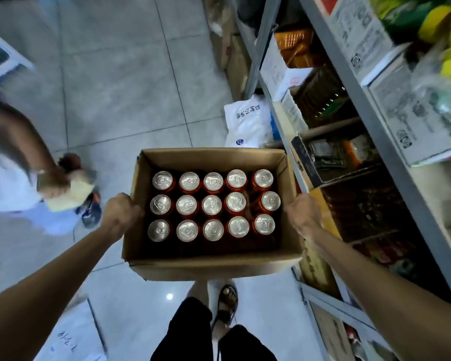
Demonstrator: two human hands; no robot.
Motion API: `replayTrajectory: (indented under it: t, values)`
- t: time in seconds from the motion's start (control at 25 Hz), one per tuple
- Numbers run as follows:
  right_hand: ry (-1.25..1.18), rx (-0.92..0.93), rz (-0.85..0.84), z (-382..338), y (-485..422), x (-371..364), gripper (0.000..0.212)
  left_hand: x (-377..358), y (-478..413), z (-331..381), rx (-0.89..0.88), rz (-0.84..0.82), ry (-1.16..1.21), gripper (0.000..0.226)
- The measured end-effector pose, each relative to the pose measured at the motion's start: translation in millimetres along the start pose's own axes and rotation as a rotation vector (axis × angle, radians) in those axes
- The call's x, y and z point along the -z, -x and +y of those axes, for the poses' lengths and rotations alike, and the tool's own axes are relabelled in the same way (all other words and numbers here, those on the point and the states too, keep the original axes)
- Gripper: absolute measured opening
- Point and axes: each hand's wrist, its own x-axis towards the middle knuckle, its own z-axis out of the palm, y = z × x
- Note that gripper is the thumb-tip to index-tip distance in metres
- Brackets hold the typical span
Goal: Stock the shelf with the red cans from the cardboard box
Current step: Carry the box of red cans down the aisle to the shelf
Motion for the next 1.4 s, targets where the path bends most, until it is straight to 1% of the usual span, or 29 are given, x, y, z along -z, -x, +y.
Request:
replayTrajectory:
  t: [0.04, 0.12, 0.2, 0.32, 0.44, 0.6, 0.76, 0.84, 0.96, 1.04, 1.12, 1.24, 1.4]
  values:
    - [-0.005, 0.001, -0.009, -20.9, -18.9, 4.7, 0.023, 9.5, -21.6, 11.0, -0.001, -0.005, 0.002, 0.015]
    - [-0.010, -0.014, -0.005, -63.4, -57.3, 11.5, 0.016, 30.7, -71.3, 33.5, -0.015, -0.014, 0.023, 0.021]
    - [0.000, -0.009, 0.022, -103.8, -92.5, 16.5, 0.021, 51.9, -116.7, 53.7, -0.036, -0.002, 0.034, 0.026]
    - [-0.003, 0.014, 0.057, -169.9, -153.4, 21.1, 0.028, 87.9, -186.6, 88.3, -0.025, 0.004, 0.046, 0.017]
    - [-0.019, -0.004, 0.085, -236.4, -215.0, 21.2, 0.037, 128.1, -262.6, 126.8, -0.039, 0.000, 0.058, 0.017]
    - [-0.054, -0.002, 0.072, -321.1, -301.1, 22.3, 0.034, 177.1, -357.6, 176.5, -0.025, 0.008, 0.077, 0.015]
    - [-0.031, 0.072, 0.041, -433.2, -406.1, 31.3, 0.030, 229.8, -465.9, 223.0, 0.026, 0.040, 0.131, 0.019]
    - [0.005, 0.099, 0.028, -490.6, -448.9, 38.2, 0.029, 258.6, -514.3, 240.1, 0.057, 0.039, 0.157, 0.016]
    - [0.043, 0.107, 0.003, -580.0, -508.1, 48.5, 0.020, 304.2, -589.4, 263.1, 0.087, 0.039, 0.184, 0.015]
    - [0.067, 0.116, -0.017, -644.9, -546.5, 51.2, 0.016, 340.6, -653.8, 281.0, 0.073, 0.066, 0.194, 0.015]
    - [0.072, 0.111, 0.003, -707.0, -584.5, 52.1, 0.014, 376.9, -721.7, 302.5, 0.035, 0.080, 0.190, 0.014]
    - [0.048, 0.113, 0.037, -788.0, -640.6, 50.9, 0.017, 427.3, -807.3, 331.5, 0.007, 0.092, 0.173, 0.017]
    - [0.050, 0.106, 0.026, -896.1, -726.3, 56.2, 0.019, 503.9, -923.6, 385.5, 0.026, 0.080, 0.141, 0.024]
